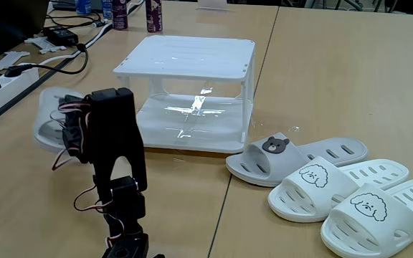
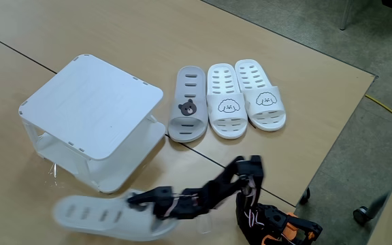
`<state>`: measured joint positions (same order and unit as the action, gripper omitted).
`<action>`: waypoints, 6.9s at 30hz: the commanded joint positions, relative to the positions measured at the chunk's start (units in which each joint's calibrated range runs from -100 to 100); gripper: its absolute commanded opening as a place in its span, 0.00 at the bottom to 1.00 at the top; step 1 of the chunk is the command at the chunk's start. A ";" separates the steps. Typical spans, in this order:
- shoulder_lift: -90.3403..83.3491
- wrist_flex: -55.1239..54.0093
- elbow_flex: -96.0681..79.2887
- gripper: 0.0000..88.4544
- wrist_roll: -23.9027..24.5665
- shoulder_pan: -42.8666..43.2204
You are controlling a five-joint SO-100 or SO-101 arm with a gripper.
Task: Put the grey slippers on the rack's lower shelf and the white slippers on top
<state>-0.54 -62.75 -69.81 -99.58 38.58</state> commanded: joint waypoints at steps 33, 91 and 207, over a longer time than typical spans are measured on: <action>30.36 9.68 51.99 0.01 -0.42 -22.05; -1.61 -7.40 -23.42 0.01 -0.42 -32.16; 46.27 30.31 83.03 0.03 -0.42 -34.79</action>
<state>46.06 -32.45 7.19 -99.58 3.90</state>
